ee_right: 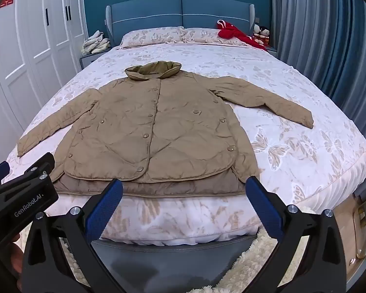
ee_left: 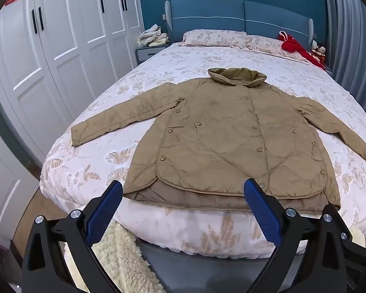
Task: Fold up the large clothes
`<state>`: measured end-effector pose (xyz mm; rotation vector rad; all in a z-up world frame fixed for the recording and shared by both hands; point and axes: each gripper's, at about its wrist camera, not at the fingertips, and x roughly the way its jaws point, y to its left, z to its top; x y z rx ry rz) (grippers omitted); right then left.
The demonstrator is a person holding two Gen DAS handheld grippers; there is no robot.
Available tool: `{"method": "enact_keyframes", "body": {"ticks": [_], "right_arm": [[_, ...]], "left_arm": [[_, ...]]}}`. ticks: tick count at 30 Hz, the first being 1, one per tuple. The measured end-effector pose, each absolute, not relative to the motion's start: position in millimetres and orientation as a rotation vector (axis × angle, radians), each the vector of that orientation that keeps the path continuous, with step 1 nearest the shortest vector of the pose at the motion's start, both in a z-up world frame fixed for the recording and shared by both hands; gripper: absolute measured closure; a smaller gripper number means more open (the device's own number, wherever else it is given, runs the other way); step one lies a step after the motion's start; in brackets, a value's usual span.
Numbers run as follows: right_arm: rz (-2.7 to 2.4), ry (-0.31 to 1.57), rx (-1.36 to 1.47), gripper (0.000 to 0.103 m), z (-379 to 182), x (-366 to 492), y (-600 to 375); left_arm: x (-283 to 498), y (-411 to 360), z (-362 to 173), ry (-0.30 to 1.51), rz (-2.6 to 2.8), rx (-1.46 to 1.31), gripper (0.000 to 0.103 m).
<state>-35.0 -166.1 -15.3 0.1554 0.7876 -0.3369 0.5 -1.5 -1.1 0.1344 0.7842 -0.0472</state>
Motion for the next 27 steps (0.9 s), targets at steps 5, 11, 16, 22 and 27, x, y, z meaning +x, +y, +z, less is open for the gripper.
{"method": "enact_keyframes", "body": {"ticks": [5, 11, 16, 22, 27], "right_arm": [[-0.333, 0.804, 0.152, 0.005, -17.8, -33.9, -165.4], [-0.33, 0.801, 0.143, 0.005, -25.9, -28.2, -153.8], [-0.296, 0.806, 0.134, 0.005, -24.5, -29.8, -152.7], [-0.285, 0.801, 0.101, 0.005, -22.4, -29.4, -145.7], [-0.308, 0.805, 0.135, 0.005, -21.9, -30.2, -155.2]], "left_arm": [[1.3, -0.2, -2.4, 0.792, -0.039, 0.128, 0.005], [0.4, 7.1, -4.5, 0.787, -0.034, 0.116, 0.005], [-3.9, 7.6, -7.8, 0.787, -0.054, 0.116, 0.005], [-1.6, 3.4, -3.9, 0.781, -0.024, 0.117, 0.005], [4.0, 13.6, -4.8, 0.789, 0.007, 0.092, 0.005]]}}
